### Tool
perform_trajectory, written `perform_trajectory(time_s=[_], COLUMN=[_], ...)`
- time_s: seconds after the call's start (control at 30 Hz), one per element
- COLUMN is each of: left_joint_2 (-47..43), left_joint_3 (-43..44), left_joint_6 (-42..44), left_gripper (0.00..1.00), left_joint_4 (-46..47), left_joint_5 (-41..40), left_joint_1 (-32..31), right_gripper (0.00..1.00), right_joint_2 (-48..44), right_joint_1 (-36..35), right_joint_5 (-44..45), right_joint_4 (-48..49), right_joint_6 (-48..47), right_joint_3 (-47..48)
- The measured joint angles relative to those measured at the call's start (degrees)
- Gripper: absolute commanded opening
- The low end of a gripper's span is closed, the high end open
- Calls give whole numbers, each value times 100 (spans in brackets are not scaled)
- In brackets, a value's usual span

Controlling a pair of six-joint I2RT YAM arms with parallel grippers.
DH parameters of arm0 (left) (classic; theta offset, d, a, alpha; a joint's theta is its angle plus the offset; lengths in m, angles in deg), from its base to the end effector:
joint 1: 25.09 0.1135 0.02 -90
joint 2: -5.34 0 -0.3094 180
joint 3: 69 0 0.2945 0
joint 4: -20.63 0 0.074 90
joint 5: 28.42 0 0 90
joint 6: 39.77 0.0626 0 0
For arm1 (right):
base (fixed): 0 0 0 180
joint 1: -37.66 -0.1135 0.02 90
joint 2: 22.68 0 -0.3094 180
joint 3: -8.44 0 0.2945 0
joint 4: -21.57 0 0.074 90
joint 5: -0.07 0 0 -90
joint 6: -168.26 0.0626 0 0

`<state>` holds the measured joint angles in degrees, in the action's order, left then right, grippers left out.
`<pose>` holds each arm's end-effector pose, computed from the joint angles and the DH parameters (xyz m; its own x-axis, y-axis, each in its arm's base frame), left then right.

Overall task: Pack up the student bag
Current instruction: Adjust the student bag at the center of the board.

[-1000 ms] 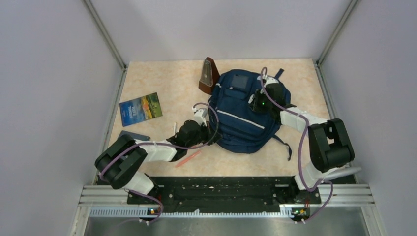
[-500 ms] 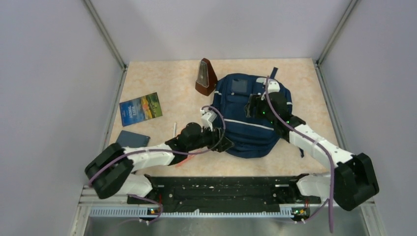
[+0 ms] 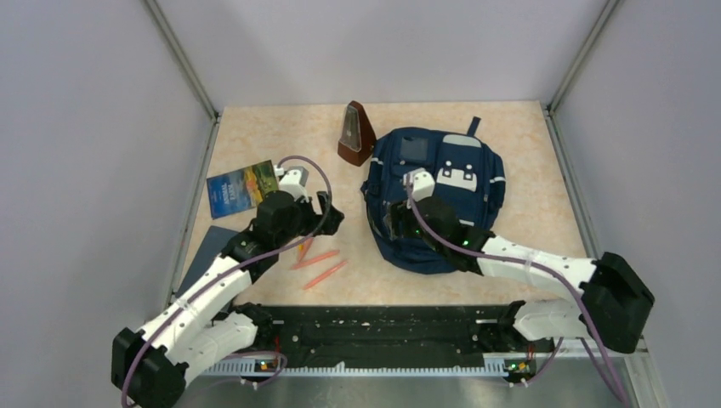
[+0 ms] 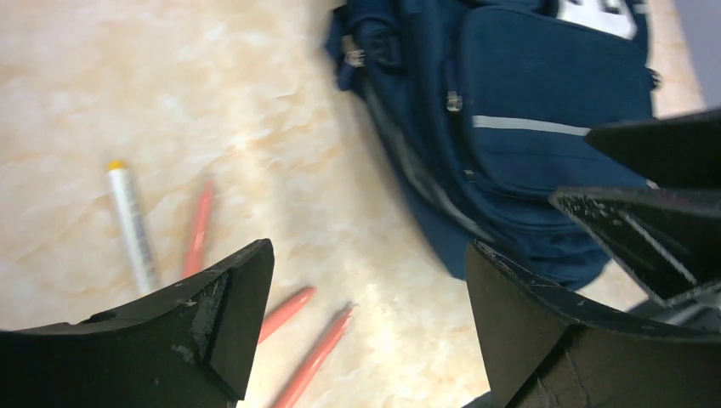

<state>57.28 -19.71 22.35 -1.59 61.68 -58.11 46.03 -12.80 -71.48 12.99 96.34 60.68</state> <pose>0.2074 -0.1349 0.2860 -0.5671 -0.1891 -0.8016 0.3180 0.8476 -0.4249 0.2132 0.2272 0.2618 -0.4266 -0.0544 -0.9028 -0.4383 0.8856 0.1538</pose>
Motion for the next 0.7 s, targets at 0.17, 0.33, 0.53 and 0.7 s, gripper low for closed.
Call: perform_trajectory(time_s=[0.17,0.33,0.53,0.7], left_joint_2=[-205,-192,-181,-184], left_joint_3=[-4,-37,-162,-400], left_joint_6=[133,240,275,269], left_gripper=[88,88,88,84], left_joint_4=[-551,-588,-549,-260], left_joint_5=[125,286,282,326], left_joint_1=[601,789,802,809], right_gripper=[53,48,17,0], right_joint_2=[1062,1993,2708,2844], right_joint_1=[-483,-612,-756,-828], right_joint_5=[238,431,1095,1473], right_joint_4=[267,275,46,-46], right_joint_6=[4,42,59,101], right_joint_3=[203,535,1204,1331])
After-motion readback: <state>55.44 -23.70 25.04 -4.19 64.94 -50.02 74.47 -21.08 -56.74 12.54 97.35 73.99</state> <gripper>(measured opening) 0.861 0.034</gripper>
